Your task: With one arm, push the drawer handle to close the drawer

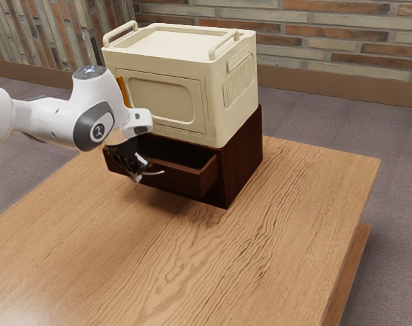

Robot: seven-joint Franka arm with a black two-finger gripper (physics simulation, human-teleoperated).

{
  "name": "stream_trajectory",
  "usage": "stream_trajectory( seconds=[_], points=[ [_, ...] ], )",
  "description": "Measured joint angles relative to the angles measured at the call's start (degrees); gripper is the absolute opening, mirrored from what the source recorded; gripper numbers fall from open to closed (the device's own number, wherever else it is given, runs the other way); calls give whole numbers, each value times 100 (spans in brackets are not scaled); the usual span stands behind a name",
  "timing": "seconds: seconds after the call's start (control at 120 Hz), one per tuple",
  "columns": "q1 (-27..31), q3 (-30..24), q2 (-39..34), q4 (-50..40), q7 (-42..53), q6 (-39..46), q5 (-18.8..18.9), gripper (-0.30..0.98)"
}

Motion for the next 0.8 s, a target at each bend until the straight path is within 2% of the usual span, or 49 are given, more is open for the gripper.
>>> stream_trajectory(
  seconds=[0.8],
  points=[
    [102,-45,731,936,219,-57,-406,-10]
  ],
)
